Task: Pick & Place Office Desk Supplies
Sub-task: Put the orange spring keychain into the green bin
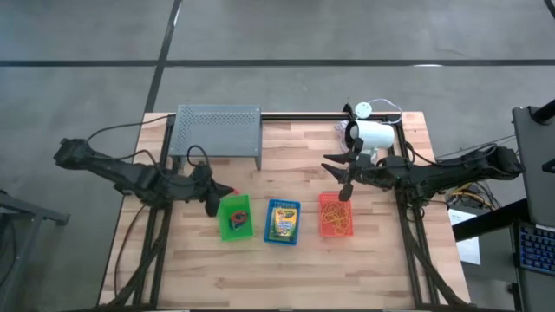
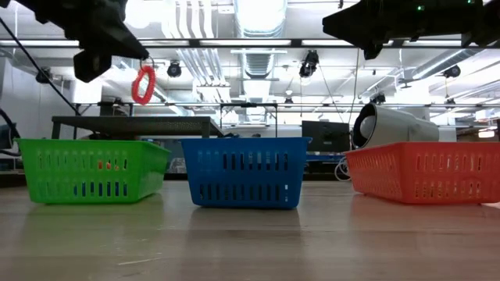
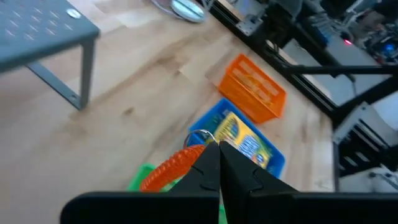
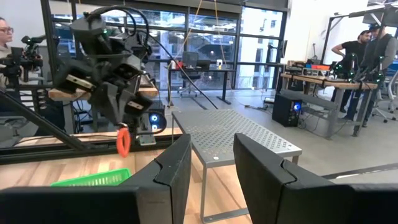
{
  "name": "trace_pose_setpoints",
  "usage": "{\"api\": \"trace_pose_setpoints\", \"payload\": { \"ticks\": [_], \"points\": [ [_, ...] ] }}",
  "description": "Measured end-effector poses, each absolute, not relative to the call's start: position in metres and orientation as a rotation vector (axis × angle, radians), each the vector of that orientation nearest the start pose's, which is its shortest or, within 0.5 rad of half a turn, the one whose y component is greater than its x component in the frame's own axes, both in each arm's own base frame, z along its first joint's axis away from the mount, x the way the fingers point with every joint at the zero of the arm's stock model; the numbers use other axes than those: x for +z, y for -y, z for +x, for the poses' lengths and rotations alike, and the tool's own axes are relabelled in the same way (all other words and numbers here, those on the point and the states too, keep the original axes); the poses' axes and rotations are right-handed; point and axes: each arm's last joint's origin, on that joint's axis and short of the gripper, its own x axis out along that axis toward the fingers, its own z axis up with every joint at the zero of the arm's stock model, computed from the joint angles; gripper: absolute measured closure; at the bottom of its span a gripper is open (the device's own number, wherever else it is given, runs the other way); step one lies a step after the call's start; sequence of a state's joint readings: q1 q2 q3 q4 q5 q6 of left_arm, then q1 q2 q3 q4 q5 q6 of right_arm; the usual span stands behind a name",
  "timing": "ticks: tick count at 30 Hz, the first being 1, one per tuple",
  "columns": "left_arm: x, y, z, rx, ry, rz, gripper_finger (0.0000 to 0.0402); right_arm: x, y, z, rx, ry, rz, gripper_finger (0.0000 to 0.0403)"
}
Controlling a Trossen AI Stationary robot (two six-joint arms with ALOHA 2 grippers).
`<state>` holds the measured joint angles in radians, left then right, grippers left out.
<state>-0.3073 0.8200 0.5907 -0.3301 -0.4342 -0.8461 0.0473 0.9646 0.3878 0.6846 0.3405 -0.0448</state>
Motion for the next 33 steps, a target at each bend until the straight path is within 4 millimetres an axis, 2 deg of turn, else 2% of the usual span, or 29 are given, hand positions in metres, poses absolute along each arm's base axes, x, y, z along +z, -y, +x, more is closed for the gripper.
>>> {"api": "trace_pose_setpoints", "payload": {
  "ticks": [8,12,26,33],
  "points": [
    [0.247,0.056,0.165,0.269,-0.464,-0.656,0.04,0.247,0.0,0.202,-0.295,0.1,-0.024,0.0284],
    [0.239,0.06,0.168,0.293,-0.522,-0.693,0.04,0.247,0.0,0.202,-0.295,0.1,-0.024,0.0284],
    [0.211,0.07,0.182,0.348,-0.706,-0.784,0.04,0.247,0.0,0.202,-0.295,0.1,-0.024,0.0284],
    [0.2,0.066,0.189,0.428,-0.744,-0.81,0.04,0.247,0.0,0.202,-0.295,0.1,-0.024,0.0284]
  ]
}}
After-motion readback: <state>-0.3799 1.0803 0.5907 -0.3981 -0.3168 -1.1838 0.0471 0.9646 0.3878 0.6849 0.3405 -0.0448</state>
